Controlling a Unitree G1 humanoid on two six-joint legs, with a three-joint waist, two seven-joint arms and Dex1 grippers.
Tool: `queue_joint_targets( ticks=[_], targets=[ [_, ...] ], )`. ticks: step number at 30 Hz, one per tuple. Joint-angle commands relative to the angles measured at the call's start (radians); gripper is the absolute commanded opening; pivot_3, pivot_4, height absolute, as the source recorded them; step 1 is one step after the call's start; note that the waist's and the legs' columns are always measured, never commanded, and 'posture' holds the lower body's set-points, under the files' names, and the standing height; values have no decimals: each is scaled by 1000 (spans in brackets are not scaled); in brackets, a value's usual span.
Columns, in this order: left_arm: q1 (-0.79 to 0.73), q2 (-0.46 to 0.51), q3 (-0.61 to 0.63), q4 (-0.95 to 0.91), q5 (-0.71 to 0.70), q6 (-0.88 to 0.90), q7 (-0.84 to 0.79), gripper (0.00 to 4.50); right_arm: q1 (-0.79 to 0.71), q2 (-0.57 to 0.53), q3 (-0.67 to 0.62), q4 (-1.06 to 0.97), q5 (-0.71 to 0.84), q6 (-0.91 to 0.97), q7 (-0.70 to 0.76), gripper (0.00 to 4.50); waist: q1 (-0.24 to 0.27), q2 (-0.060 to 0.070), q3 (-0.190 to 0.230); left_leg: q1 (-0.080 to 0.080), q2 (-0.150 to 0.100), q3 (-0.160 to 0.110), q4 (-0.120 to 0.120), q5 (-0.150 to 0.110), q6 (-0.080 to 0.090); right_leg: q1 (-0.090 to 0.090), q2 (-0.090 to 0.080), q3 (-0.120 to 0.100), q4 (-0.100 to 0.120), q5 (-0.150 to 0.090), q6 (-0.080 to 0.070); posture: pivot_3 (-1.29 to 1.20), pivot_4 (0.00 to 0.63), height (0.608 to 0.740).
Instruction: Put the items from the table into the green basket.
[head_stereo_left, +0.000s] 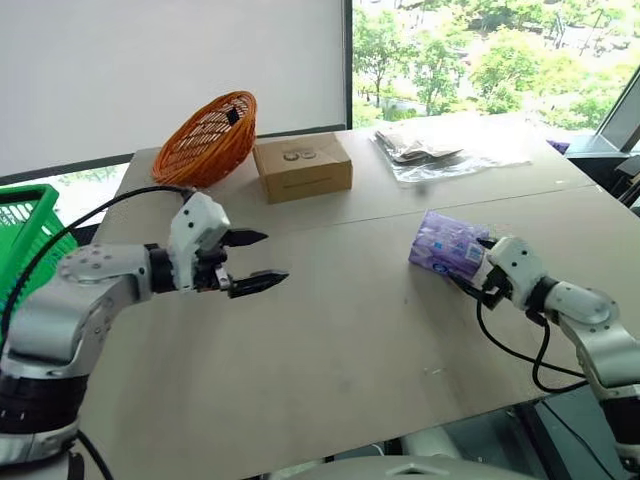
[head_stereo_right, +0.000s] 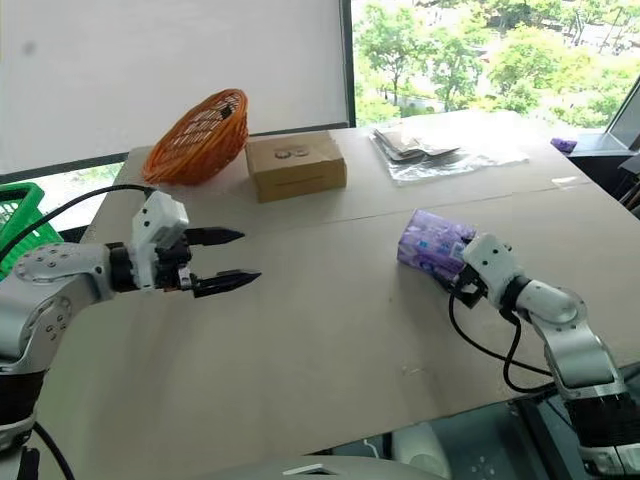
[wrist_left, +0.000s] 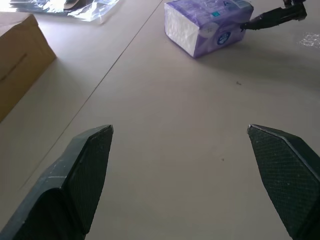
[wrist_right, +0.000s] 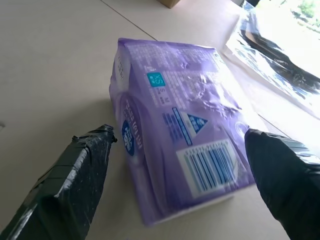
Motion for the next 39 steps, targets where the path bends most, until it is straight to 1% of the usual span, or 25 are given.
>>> queue_joint_targets(
  ticks=[1,5,10,13,14,15,17,19,22,23,24,27,29,31,33,35,37,39],
  targets=[
    [28,24,87,-41,6,-4,32,4467,-112,8,16,123,-94,-18,-74,4500,14,0,0,0,0,0,0,0,0,0,0,0,0,0,0,94,18,740],
    [83,11,157,-130,-55,37,47,4467,-182,-15,67,257,-193,-49,-95,4500,29,0,0,-1,1,1,-1,0,0,-1,-1,1,-1,0,0,128,12,740],
    [100,-9,196,-179,-87,74,107,4467,-245,-6,79,365,-240,-51,-125,4500,50,0,0,-2,0,1,-1,0,0,-1,-2,3,-2,1,-2,138,12,740],
    [115,-4,197,-194,-95,86,119,4467,-286,22,60,417,-226,-17,-134,4500,50,-1,0,-2,0,0,-1,0,0,-1,-2,3,-1,1,-1,145,10,740],
    [116,-2,196,-195,-96,87,122,4500,-294,30,55,426,-218,-2,-131,3993,50,-1,0,-1,0,1,-1,0,0,-1,-1,3,-1,1,-1,145,10,740],
    [116,0,195,-195,-96,88,124,4500,-296,41,49,426,-202,28,-121,3671,50,-1,0,-1,0,1,-1,0,0,-1,-1,3,-1,0,0,145,10,740],
    [114,4,192,-193,-96,89,126,4500,-297,52,44,424,-188,64,-110,2775,50,-2,-1,-1,0,1,-1,0,0,0,-1,3,-1,1,-1,144,8,740],
    [112,6,189,-191,-95,89,126,4500,-297,56,45,421,-187,73,-109,2005,50,-3,-2,-1,0,0,-1,0,0,0,-1,3,-1,1,-1,144,8,740],
    [108,10,182,-186,-92,89,123,4500,-293,62,43,413,-178,92,-108,708,50,-5,-4,0,0,1,-1,0,0,0,-1,3,-1,0,-1,140,6,740],
    [106,12,178,-183,-90,88,121,4500,-292,64,42,409,-175,95,-107,463,50,-6,-4,0,1,1,-1,0,0,0,-1,3,-1,0,-1,133,2,740],
    [105,13,176,-182,-89,87,120,4500,-291,65,40,406,-172,97,-108,350,50,-6,-5,0,1,1,-1,0,0,0,-1,2,-1,0,-1,133,2,740],
    [94,9,166,-178,-87,83,122,4500,-289,70,28,396,-163,69,-117,311,50,-6,-5,0,0,1,-1,0,0,0,-1,2,-1,0,-1,129,1,740],
    [79,0,159,-172,-91,82,131,4500,-294,71,28,372,-138,24,-79,309,49,-6,-4,0,1,1,-1,0,0,0,-1,3,-1,1,-1,123,0,740],
    [54,-28,154,-166,-120,118,170,4500,-300,94,2,316,-64,12,-28,309,48,-5,-4,0,1,1,-1,0,0,0,-1,3,-1,1,-1,116,0,740],
    [3,-121,160,-154,-225,209,274,4500,-309,127,-25,245,23,34,23,309,46,-3,-4,0,1,1,-2,0,0,0,0,3,-1,2,1,103,0,740],
    [-1,-206,158,-166,-301,237,321,4500,-315,182,-42,141,130,77,63,309,40,-3,-4,1,1,2,-2,0,0,0,0,3,0,3,3,103,0,740],
    [-27,-291,163,-163,-364,256,396,4500,-314,243,-56,25,253,147,89,309,36,-3,-3,0,2,1,-3,0,0,-1,2,7,1,5,0,92,0,740],
    [-65,-361,172,-148,-433,279,479,4500,-309,296,-63,-75,360,223,90,309,44,-3,-4,-1,3,-1,-3,0,0,-2,3,6,0,5,0,92,0,740]
  ],
)
